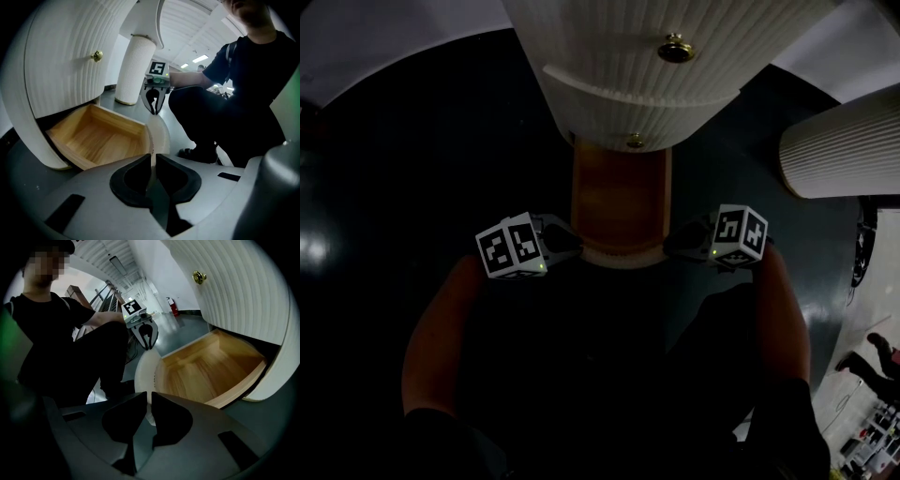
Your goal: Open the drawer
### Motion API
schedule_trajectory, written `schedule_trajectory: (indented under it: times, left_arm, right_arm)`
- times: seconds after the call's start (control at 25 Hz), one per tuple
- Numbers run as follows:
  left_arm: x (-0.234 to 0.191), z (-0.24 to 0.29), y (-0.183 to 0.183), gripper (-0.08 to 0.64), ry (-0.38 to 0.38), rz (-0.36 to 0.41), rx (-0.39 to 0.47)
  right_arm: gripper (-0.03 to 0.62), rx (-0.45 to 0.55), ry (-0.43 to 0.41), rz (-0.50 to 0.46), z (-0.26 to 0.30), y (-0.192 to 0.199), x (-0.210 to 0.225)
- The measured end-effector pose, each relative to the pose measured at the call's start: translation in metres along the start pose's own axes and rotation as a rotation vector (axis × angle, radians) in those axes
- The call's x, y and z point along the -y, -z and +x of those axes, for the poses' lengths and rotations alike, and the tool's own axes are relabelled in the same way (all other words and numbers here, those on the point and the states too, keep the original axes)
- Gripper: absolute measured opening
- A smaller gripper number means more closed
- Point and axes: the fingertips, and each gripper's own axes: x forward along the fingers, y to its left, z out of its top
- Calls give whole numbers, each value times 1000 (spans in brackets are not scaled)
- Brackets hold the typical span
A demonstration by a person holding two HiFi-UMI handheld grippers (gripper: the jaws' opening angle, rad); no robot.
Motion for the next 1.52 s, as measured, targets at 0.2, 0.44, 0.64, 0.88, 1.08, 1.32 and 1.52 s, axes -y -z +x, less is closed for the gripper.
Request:
schedule_trajectory:
  times: [0.2,0.44,0.64,0.88,1.08,1.32,1.52]
  left_arm:
    - [-6,-3,-13,41,-55,52,-20]
    - [-8,-35,-50,41,-122,115,14]
    - [-19,-53,-92,41,-271,184,102]
    - [-62,-126,-127,41,-516,123,359]
    - [-41,-173,-162,40,-692,287,411]
    - [4,-202,-212,25,-708,179,623]
    - [50,-254,-249,23,-719,104,642]
  right_arm:
    - [37,-12,-7,-46,-3,2,7]
    - [37,98,172,-182,-25,-60,11]
    - [37,234,353,-319,-68,-105,-3]
    - [37,418,484,-405,-107,-151,-19]
    - [37,680,565,-359,-141,-205,-43]
    - [37,868,572,-313,-163,-254,-84]
    - [37,854,578,-256,-185,-293,-116]
